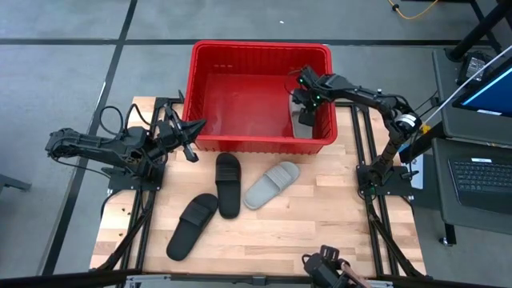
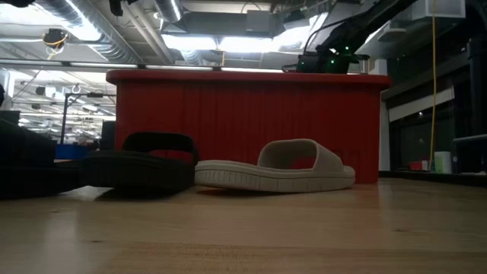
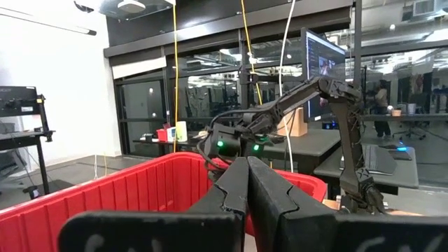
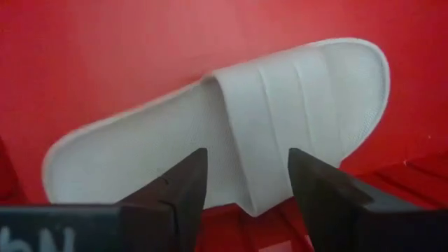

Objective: Pick and place slides into bin
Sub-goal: Put the gray slide into the red bin

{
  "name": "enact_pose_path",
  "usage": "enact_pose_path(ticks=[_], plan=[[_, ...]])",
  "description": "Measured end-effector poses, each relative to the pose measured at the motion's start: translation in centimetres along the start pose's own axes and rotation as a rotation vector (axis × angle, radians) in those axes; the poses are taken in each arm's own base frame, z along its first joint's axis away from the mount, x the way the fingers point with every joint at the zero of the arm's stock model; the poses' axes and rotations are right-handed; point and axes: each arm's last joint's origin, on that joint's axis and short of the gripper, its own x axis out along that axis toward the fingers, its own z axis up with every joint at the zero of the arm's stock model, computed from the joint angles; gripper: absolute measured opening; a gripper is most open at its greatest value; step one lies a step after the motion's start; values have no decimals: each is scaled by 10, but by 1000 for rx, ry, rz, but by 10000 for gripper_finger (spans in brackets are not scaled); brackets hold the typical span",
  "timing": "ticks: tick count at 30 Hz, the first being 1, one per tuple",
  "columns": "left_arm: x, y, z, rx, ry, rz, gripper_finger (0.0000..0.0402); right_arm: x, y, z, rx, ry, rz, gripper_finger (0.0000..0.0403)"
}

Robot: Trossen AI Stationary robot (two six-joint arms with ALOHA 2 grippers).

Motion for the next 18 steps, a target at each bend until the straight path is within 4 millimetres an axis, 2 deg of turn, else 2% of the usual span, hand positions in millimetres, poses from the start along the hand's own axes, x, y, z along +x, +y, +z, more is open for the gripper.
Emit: enact_pose_path(ticks=[11,18], plan=[[0,0,0,0,1,0,5,-41,-12,21,124,-58,-19,201],[0,0,0,2,2,0,2,-67,-15,35,315,-122,-28,201]])
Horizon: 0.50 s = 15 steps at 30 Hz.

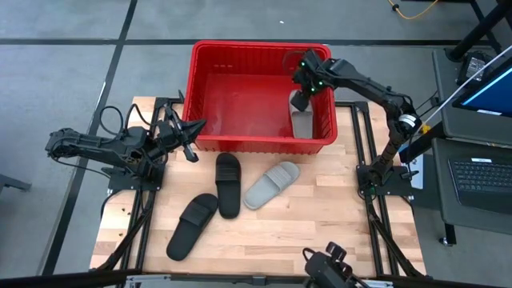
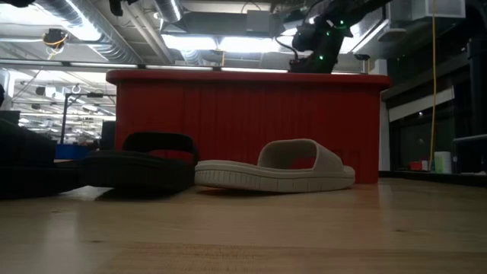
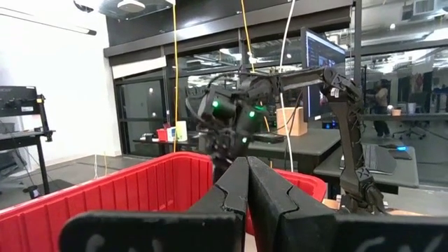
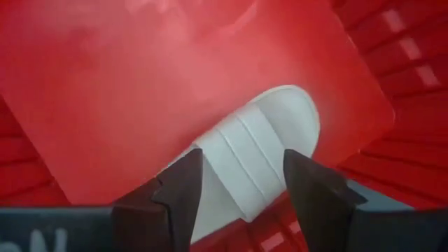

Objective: Pick and place slides into bin
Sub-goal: Put the gray slide into the red bin

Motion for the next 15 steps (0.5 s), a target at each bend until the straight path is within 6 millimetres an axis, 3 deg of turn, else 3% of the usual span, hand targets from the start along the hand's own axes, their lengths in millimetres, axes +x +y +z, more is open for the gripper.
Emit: enact_pose_path(ticks=[7,15], plan=[[0,0,-2,11,16,-3,5,-29,25,19,-92,-76,27,201],[0,-1,-4,25,37,-7,3,-70,92,40,-216,-249,182,201]])
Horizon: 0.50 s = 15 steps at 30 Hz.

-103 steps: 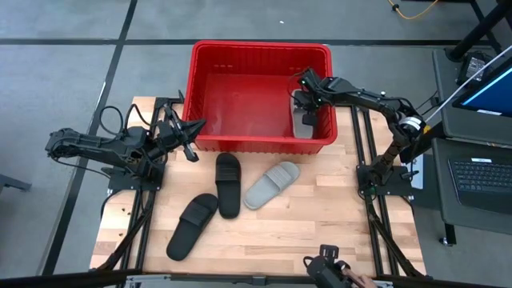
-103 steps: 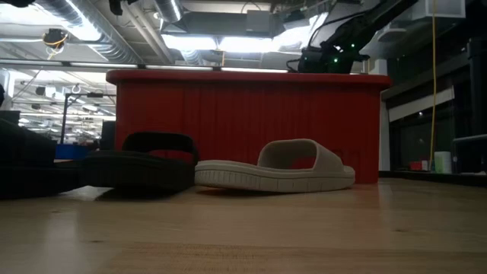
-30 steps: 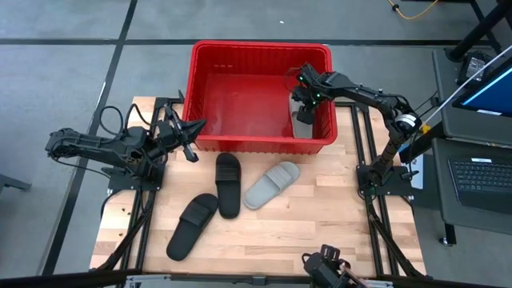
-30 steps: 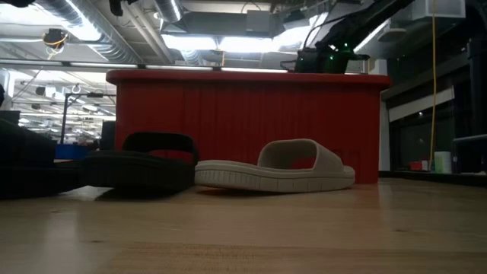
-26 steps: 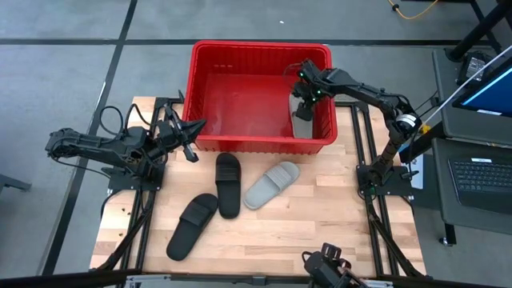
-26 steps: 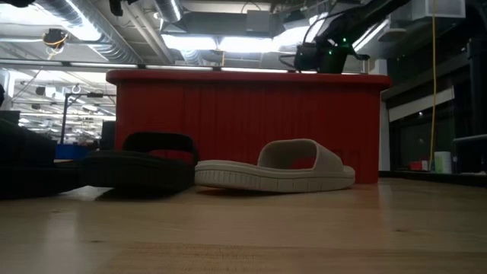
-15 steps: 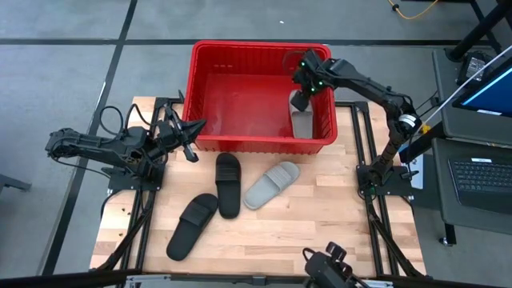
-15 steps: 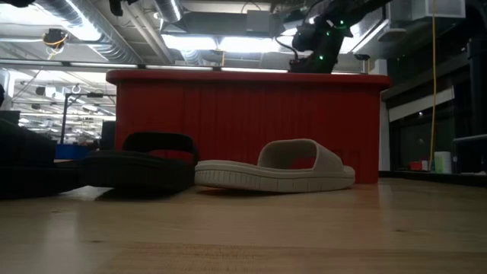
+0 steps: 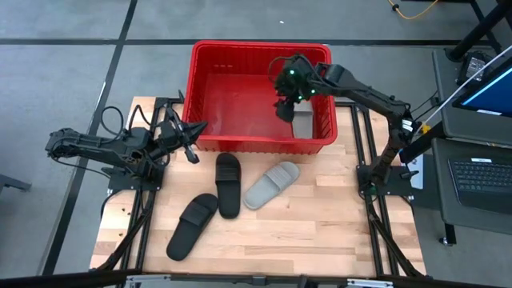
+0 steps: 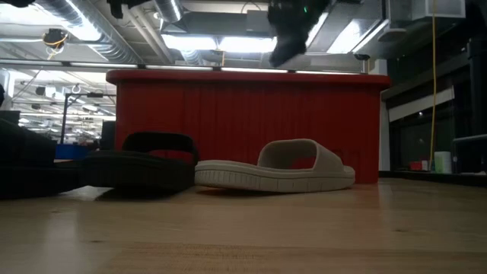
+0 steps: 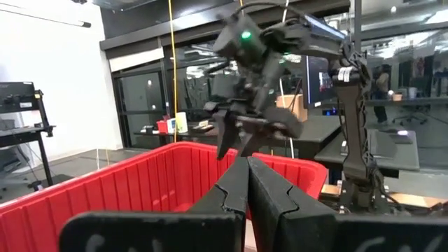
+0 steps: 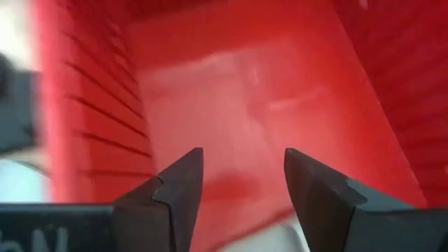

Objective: Pick and place slides into bin
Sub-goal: Put the gray slide into the red bin

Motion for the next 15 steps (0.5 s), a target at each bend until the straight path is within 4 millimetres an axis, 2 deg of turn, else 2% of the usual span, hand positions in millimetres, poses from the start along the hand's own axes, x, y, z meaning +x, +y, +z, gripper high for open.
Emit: enact_pose_path(ticks=[5,9,12,15], plan=[[-2,2,3,-10,-15,-2,5,-8,40,14,-24,-73,61,201],[-6,1,6,4,-49,-85,2,-12,73,18,-62,-176,98,201],[-10,1,8,45,-63,-141,3,-12,96,13,-65,-219,113,201],[-14,2,8,51,-53,-164,4,-10,118,-1,-49,-241,111,201]])
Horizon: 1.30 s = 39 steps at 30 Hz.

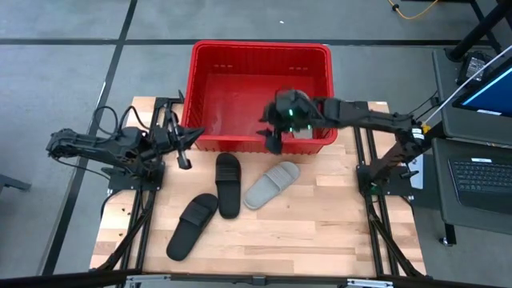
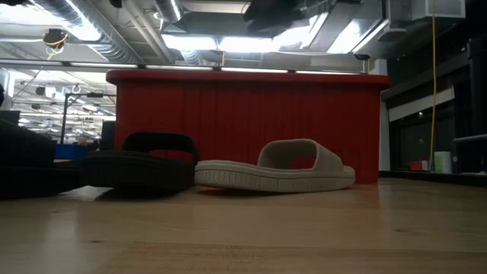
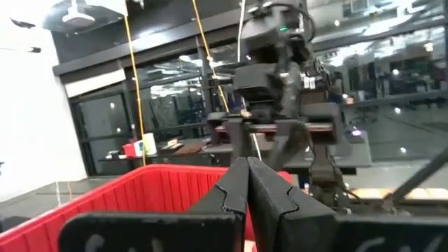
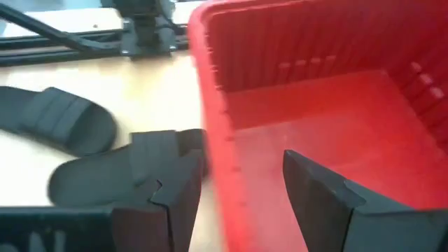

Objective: Pick and place slides into bin
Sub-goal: Put the gray slide into the red bin

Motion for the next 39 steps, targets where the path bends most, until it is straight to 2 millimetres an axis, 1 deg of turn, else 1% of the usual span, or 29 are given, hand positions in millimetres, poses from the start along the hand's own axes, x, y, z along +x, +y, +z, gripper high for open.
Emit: enact_pose_path(ticks=[3,6,9,11,15,18,21,23,31,36,39], plan=[[-5,1,0,7,18,-15,2,-4,22,-15,36,-44,6,201],[-8,2,-1,-2,35,-25,3,-13,42,-28,71,-116,39,201],[-10,2,-2,-5,42,-50,3,-27,59,-38,90,-183,82,200],[-11,2,-2,-13,38,-71,2,-38,68,-41,126,-208,88,200],[-12,2,-1,-24,35,-90,4,-60,83,-47,170,-194,25,200],[-12,1,-1,-28,34,-99,5,-72,97,-49,179,-161,4,200],[-12,1,-1,-76,31,-97,5,-81,109,-50,223,-132,27,200],[-12,2,0,-110,24,-97,5,-82,116,-52,247,-98,33,200],[-12,1,0,-124,23,-105,4,-78,143,-55,315,-4,60,200],[-12,1,0,-131,23,-105,4,-76,158,-42,293,-8,67,200],[-12,1,0,-133,24,-105,5,-73,162,-36,286,43,38,200]])
